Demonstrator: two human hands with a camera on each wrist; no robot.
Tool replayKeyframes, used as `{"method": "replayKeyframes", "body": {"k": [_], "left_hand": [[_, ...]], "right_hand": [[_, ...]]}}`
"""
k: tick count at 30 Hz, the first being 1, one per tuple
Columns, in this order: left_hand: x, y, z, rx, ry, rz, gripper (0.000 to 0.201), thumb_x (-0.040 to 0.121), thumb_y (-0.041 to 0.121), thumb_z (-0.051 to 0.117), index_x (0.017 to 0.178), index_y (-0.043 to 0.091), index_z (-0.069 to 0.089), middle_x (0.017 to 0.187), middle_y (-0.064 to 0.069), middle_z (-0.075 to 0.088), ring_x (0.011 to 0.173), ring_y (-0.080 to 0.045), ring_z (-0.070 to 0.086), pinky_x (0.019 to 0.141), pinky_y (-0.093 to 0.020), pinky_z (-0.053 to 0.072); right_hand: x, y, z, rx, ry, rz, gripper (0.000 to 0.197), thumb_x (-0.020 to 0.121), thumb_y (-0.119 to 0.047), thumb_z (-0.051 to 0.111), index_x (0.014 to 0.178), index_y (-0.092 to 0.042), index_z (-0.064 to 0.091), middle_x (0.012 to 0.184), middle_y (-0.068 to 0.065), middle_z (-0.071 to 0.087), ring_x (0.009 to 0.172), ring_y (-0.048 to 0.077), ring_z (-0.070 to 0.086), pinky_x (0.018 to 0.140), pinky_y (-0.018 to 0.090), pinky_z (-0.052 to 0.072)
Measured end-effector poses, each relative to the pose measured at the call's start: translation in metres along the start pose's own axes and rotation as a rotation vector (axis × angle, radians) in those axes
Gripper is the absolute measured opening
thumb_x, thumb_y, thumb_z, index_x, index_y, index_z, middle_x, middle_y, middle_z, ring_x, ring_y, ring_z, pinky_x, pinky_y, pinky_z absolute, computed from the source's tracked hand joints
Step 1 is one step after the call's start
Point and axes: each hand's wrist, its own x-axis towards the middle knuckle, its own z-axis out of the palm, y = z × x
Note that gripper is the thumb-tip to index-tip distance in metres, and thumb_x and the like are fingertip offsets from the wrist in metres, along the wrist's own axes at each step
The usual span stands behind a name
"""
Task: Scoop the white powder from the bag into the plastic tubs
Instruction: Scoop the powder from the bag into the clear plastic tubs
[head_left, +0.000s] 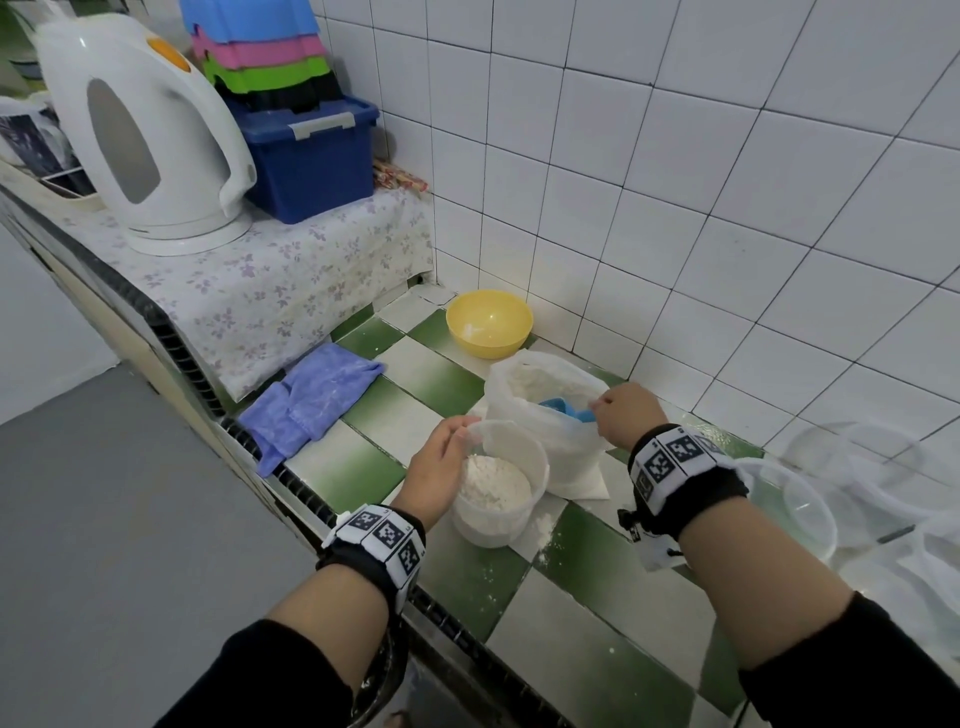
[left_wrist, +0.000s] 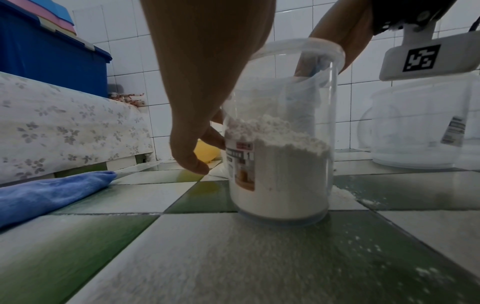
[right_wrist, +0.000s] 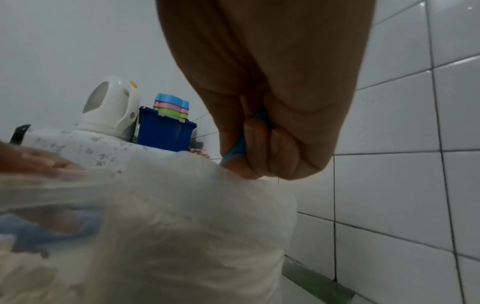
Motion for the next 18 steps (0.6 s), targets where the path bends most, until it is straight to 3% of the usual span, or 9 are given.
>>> {"method": "replayKeyframes", "body": {"k": [4, 8, 10, 12, 15, 18], "left_hand": [[0.0, 0.002, 0.0, 0.002, -0.003, -0.006, 0.021, 0.102, 0.037, 0.044, 0.11, 0.039, 0.063, 0.115, 0.012, 0.067, 0.113, -0.012, 0.059, 0.106, -0.044, 0.042], [-0.002, 0.003, 0.0, -0.006, -0.006, 0.002, 0.023, 0.103, 0.036, 0.041, 0.113, 0.036, 0.062, 0.118, 0.01, 0.066, 0.115, -0.014, 0.059, 0.106, -0.043, 0.042], [-0.004, 0.005, 0.0, -0.004, -0.005, 0.001, 0.024, 0.103, 0.035, 0.04, 0.113, 0.035, 0.062, 0.118, 0.009, 0.066, 0.115, -0.015, 0.059, 0.106, -0.041, 0.042], [-0.005, 0.007, 0.001, -0.016, -0.003, -0.007, 0.024, 0.098, 0.043, 0.041, 0.109, 0.039, 0.062, 0.115, 0.009, 0.068, 0.113, -0.014, 0.06, 0.105, -0.041, 0.044], [-0.006, 0.007, 0.001, -0.041, 0.0, -0.011, 0.026, 0.088, 0.054, 0.041, 0.102, 0.047, 0.062, 0.111, 0.009, 0.069, 0.11, -0.014, 0.063, 0.103, -0.043, 0.045], [-0.009, 0.009, -0.001, -0.047, 0.036, -0.021, 0.016, 0.098, 0.042, 0.047, 0.102, 0.044, 0.063, 0.106, 0.006, 0.07, 0.104, -0.018, 0.065, 0.098, -0.042, 0.048]], "right_hand": [[-0.003, -0.001, -0.002, 0.126, -0.027, 0.039, 0.033, 0.094, -0.022, 0.047, 0.111, 0.001, 0.063, 0.093, 0.012, 0.059, 0.085, 0.024, 0.053, 0.072, 0.03, 0.045], [-0.014, -0.003, -0.01, 0.159, -0.048, 0.061, 0.03, 0.099, -0.023, 0.041, 0.123, -0.008, 0.052, 0.116, 0.007, 0.063, 0.107, 0.023, 0.058, 0.088, 0.028, 0.047], [-0.012, -0.001, -0.006, 0.32, -0.061, 0.132, 0.021, 0.097, -0.02, 0.045, 0.112, -0.009, 0.055, 0.099, 0.005, 0.065, 0.088, 0.019, 0.062, 0.075, 0.026, 0.049], [-0.007, 0.004, -0.003, 0.403, -0.057, 0.142, 0.017, 0.096, -0.017, 0.046, 0.088, -0.007, 0.057, 0.075, 0.003, 0.058, 0.061, 0.013, 0.052, 0.057, 0.022, 0.043], [-0.006, 0.004, -0.001, 0.516, -0.094, 0.242, 0.023, 0.096, -0.015, 0.045, 0.078, -0.003, 0.053, 0.068, 0.005, 0.057, 0.051, 0.014, 0.04, 0.053, 0.023, 0.036], [-0.006, 0.005, -0.003, 0.643, -0.077, 0.291, 0.024, 0.096, -0.015, 0.047, 0.075, -0.003, 0.051, 0.067, 0.007, 0.057, 0.049, 0.013, 0.038, 0.051, 0.024, 0.034]]}}
